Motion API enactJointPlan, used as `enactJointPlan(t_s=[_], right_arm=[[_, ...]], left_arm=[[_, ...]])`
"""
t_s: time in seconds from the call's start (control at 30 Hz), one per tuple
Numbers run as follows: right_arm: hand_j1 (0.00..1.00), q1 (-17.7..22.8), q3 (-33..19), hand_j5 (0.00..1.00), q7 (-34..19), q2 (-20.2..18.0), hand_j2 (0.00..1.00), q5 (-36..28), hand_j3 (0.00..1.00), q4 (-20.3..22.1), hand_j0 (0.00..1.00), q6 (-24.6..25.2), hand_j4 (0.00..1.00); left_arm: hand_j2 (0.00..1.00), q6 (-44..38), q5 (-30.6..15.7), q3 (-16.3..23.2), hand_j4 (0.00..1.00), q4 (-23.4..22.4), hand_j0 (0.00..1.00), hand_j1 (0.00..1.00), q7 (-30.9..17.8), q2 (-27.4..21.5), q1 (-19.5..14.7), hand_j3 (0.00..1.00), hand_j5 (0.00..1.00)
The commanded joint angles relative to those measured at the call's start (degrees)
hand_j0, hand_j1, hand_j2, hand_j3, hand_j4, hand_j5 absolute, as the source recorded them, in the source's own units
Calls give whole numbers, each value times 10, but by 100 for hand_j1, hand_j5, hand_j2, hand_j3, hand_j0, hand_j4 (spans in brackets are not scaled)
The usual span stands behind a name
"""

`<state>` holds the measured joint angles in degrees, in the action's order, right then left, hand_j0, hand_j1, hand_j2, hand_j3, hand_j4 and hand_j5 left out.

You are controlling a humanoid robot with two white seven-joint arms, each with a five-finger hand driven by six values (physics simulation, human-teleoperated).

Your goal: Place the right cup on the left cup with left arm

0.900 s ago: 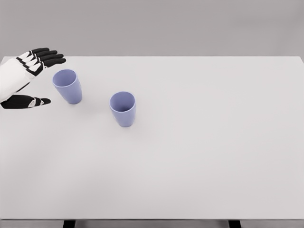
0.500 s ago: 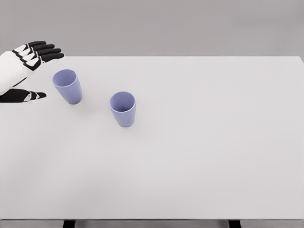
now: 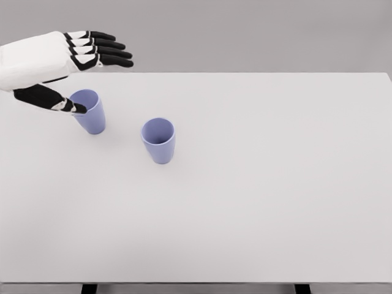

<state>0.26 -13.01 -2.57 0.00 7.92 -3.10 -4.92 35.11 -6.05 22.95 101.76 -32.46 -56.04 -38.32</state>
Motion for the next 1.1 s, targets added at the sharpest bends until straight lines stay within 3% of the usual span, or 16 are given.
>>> enactJointPlan(t_s=[0.0, 0.1, 0.13, 0.2, 0.23, 0.4, 0.63, 0.77, 1.07], right_arm=[[100, 0, 0, 100, 0, 0, 100, 0, 100, 0, 100, 0, 100], [100, 0, 0, 100, 0, 0, 100, 0, 100, -1, 100, 0, 100], [100, 0, 0, 100, 0, 0, 100, 0, 100, 0, 100, 0, 100], [100, 0, 0, 100, 0, 0, 100, 0, 100, 0, 100, 0, 100], [100, 0, 0, 100, 0, 0, 100, 0, 100, -1, 100, 0, 100], [100, 0, 0, 100, 0, 0, 100, 0, 100, 0, 100, 0, 100], [100, 0, 0, 100, 0, 0, 100, 0, 100, -1, 100, 0, 100], [100, 0, 0, 100, 0, 0, 100, 0, 100, 0, 100, 0, 100], [100, 0, 0, 100, 0, 0, 100, 0, 100, 0, 100, 0, 100]], left_arm=[[100, -1, -99, 20, 100, 7, 100, 100, -25, 7, -2, 100, 100], [100, -107, -111, 28, 100, 7, 100, 100, -25, 17, -41, 100, 100], [100, -147, -109, 46, 100, 6, 100, 100, -25, 37, -70, 100, 100], [100, -197, -104, 111, 100, 1, 100, 100, -25, 57, -120, 100, 100], [100, -206, -104, 170, 100, -17, 100, 100, -25, 58, -147, 100, 100], [100, -199, -62, 260, 100, -28, 100, 100, -25, 68, -161, 100, 100], [100, -196, -41, 322, 100, -6, 100, 100, -25, 54, -201, 100, 100], [100, -196, -41, 405, 100, -2, 100, 100, -25, 51, -255, 100, 100], [100, -187, 80, 424, 100, -4, 100, 100, -25, 49, -258, 100, 100]])
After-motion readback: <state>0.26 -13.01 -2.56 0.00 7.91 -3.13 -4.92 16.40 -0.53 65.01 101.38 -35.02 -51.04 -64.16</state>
